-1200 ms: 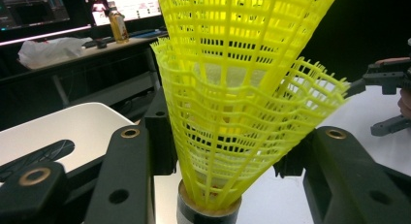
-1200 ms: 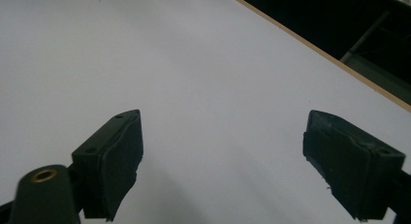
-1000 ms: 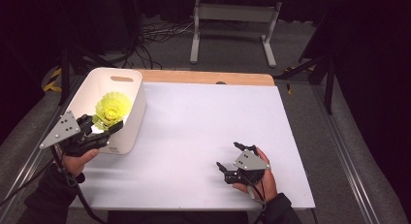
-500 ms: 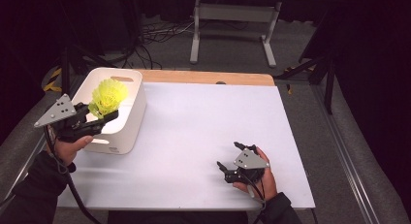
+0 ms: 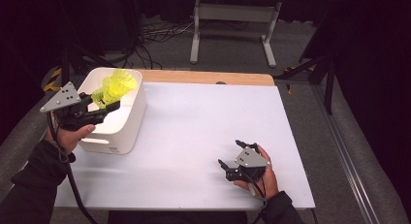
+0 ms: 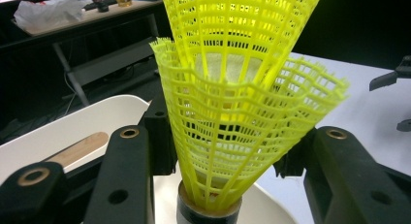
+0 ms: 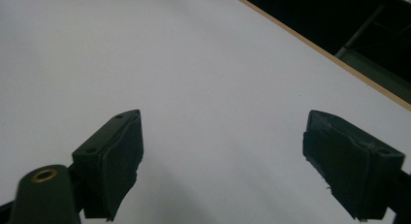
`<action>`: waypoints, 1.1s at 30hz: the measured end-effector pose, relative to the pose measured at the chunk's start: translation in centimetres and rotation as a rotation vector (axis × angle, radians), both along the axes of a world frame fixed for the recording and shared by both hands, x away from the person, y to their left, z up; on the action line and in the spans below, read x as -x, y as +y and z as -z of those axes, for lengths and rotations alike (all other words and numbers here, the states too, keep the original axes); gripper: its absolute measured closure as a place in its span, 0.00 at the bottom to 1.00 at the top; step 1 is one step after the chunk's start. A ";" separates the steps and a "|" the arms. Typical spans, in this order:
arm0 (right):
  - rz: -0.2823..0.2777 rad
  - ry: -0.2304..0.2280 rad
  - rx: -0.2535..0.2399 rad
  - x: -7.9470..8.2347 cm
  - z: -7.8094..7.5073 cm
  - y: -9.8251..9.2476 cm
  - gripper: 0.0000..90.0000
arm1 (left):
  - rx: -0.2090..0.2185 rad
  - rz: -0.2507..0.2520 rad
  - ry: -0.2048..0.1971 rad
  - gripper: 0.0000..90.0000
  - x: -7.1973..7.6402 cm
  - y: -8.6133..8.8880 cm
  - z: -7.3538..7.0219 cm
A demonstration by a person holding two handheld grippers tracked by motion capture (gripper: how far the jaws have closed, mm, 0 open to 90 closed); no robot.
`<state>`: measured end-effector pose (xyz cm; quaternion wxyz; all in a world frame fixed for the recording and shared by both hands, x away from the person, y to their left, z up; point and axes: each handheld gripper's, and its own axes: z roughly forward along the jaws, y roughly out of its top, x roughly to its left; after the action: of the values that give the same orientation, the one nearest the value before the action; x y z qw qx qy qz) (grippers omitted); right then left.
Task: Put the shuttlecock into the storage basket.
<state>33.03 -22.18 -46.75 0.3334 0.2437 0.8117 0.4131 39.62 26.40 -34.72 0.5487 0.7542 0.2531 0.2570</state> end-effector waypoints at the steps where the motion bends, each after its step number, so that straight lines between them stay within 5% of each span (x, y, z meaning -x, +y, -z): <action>1: 0.000 0.001 -0.002 0.0 0.0 0.0 0.17 | 0.001 -0.006 0.002 0.60 -0.3 -0.1 0.1; 8: -0.002 0.002 0.003 -0.1 0.0 0.0 0.17 | 0.017 -0.031 0.026 0.61 -1.6 0.3 -0.3; 21: -0.002 0.007 0.000 -0.3 0.0 -0.2 0.17 | -0.080 -0.102 0.082 0.61 -5.1 0.5 -0.3; 33: -0.038 0.018 0.033 -0.4 0.2 0.5 0.18 | -0.194 -0.155 0.198 0.61 -8.5 0.4 0.7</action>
<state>33.39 -21.66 -46.94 0.3223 0.2264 0.8258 0.4037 48.12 26.80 -35.39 0.4241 0.8036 0.3374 0.2460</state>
